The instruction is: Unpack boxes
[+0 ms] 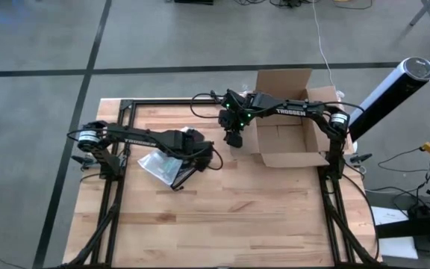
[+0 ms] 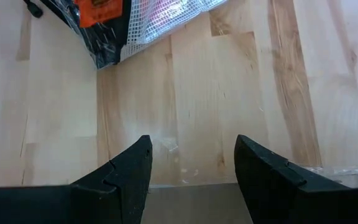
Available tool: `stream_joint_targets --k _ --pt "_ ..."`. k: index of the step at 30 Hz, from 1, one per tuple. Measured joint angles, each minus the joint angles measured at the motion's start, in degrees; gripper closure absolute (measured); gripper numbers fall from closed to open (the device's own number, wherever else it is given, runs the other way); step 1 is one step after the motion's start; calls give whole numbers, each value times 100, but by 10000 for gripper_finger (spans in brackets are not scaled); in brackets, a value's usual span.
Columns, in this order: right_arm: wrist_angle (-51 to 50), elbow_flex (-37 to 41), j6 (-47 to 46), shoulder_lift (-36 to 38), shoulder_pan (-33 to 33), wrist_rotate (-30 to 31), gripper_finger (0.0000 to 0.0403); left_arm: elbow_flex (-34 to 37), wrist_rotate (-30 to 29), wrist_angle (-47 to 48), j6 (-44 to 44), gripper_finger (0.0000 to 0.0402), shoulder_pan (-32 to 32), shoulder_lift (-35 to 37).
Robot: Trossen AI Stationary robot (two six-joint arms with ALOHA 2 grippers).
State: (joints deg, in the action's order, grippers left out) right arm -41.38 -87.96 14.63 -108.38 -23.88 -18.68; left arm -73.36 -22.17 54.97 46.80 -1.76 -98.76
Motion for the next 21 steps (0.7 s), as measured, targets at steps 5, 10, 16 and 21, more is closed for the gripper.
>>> stream_joint_targets --k 5,10,16,21 --pt "6 0 26 0 0 0 204 21 -109 42 -129 401 0 -63" --pt "13 0 34 0 0 1 204 65 -386 474 -15 401 -24 -104" --pt "10 0 35 0 0 2 204 115 -588 758 85 401 -102 -133" --pt "8 0 33 0 0 2 204 129 -586 752 108 399 -159 -136"
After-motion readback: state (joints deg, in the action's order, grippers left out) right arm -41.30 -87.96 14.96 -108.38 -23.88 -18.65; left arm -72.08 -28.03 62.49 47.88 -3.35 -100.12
